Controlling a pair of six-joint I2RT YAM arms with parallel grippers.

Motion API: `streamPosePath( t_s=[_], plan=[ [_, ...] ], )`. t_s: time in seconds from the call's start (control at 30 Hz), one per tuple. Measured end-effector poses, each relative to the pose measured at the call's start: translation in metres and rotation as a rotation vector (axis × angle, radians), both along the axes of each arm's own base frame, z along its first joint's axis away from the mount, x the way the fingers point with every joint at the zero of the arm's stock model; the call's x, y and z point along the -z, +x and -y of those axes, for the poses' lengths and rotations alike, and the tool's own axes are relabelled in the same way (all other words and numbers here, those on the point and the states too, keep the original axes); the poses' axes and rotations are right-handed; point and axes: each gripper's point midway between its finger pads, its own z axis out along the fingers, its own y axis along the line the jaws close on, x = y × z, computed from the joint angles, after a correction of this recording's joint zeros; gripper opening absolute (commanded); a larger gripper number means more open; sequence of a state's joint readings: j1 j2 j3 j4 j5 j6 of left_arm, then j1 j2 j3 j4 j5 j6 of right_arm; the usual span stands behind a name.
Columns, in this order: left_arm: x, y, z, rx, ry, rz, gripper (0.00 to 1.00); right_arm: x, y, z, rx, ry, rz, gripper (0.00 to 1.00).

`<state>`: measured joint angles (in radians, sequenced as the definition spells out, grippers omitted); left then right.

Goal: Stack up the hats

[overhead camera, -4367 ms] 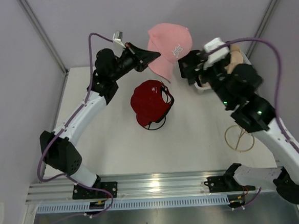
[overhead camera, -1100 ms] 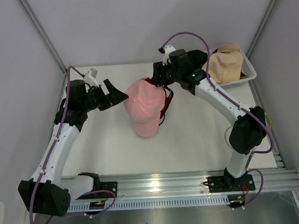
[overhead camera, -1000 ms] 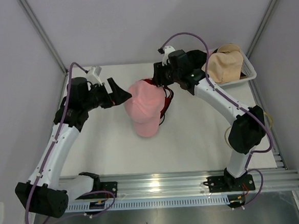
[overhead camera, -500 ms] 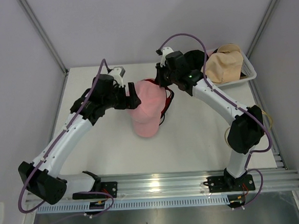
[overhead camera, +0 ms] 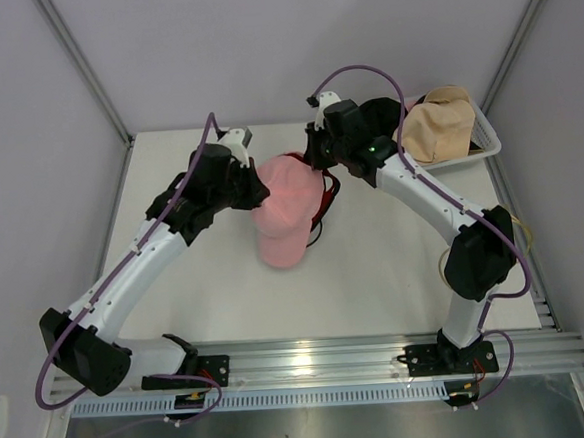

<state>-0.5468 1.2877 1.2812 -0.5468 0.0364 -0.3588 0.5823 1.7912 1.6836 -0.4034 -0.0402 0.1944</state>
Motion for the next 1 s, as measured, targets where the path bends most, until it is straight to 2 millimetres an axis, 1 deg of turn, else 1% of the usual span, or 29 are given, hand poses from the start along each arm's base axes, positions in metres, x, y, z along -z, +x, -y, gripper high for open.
streamPosePath(
  t_s=[0.13,0.2,0.3,0.5,0.6,0.7,0.83,0.97,1.0],
  plan=[
    [-0.001,0.000,-0.002,0.018,0.031,0.018,0.01,-0.003,-0.003,0.001,0.007,0.008,-0.007,0.00],
    [-0.004,-0.001,-0.005,0.039,0.062,0.034,0.01,-0.008,-0.007,0.000,0.005,0.016,-0.002,0.00],
    [-0.020,0.000,-0.008,0.085,0.109,0.089,0.01,-0.019,-0.016,0.002,0.004,0.031,0.012,0.00],
    [-0.056,0.001,-0.012,0.155,0.174,0.205,0.01,-0.055,-0.042,0.008,0.000,0.091,0.060,0.00],
    [-0.063,0.001,-0.011,0.203,0.206,0.252,0.01,-0.062,-0.054,0.014,0.011,0.122,0.069,0.00],
    [-0.062,0.000,-0.010,0.251,0.244,0.276,0.01,-0.056,-0.063,0.023,0.041,0.136,0.062,0.00],
    [-0.058,-0.001,-0.008,0.303,0.271,0.291,0.02,-0.038,-0.069,0.034,0.095,0.127,0.035,0.00],
    [-0.042,0.000,-0.005,0.351,0.305,0.277,0.06,-0.022,-0.070,0.038,0.126,0.120,0.024,0.02],
    [-0.036,0.001,-0.003,0.367,0.310,0.263,0.10,-0.017,-0.069,0.039,0.132,0.114,0.022,0.02]
  ],
)
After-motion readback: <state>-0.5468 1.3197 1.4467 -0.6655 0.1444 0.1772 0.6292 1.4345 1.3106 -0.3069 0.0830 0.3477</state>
